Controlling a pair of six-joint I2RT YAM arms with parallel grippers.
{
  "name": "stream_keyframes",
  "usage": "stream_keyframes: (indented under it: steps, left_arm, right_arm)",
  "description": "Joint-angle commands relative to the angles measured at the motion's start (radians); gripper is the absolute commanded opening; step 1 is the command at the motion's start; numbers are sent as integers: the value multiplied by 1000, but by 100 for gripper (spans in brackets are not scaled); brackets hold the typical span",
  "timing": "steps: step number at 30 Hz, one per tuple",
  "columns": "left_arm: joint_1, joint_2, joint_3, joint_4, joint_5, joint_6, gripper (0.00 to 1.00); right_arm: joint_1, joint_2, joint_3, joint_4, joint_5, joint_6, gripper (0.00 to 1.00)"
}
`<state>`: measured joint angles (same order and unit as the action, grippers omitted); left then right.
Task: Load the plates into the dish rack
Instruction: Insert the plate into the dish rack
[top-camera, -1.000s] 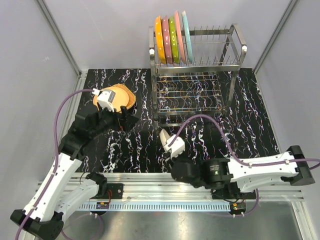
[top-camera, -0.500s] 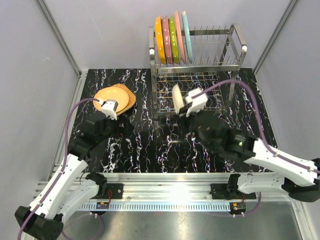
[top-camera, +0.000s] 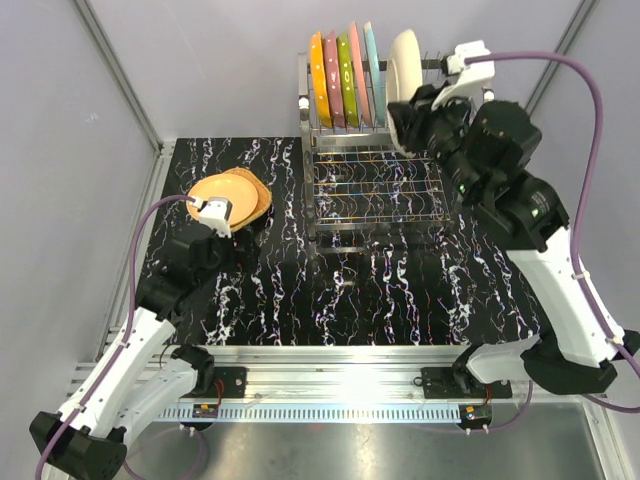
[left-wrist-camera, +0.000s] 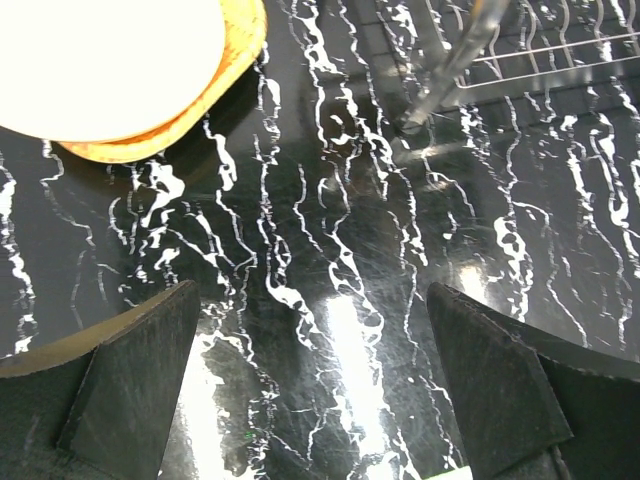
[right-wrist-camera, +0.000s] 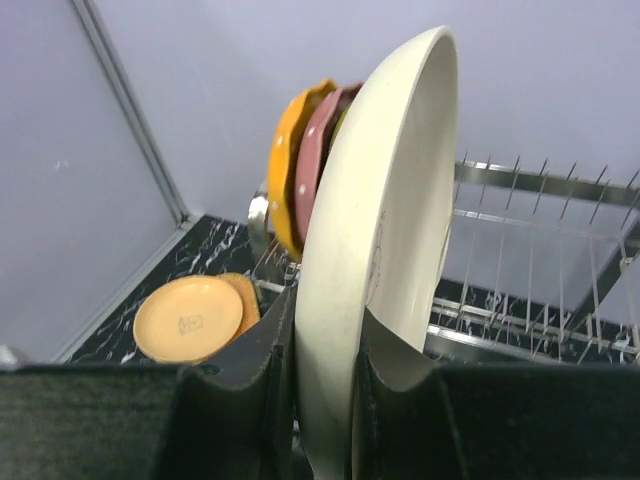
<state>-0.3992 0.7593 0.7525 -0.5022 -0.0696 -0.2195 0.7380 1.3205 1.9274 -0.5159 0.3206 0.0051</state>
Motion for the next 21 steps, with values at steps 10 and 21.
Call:
stream_keyframes:
  steps: [10, 21]
  left_arm:
    - [-1, 14, 7, 36, -75, 28, 99]
    - [-1, 32, 4, 36, -90, 31, 99]
  right_arm:
    - [-379, 193, 271, 79, -447, 68, 27]
    - [-440, 430, 469, 145, -551, 119, 27]
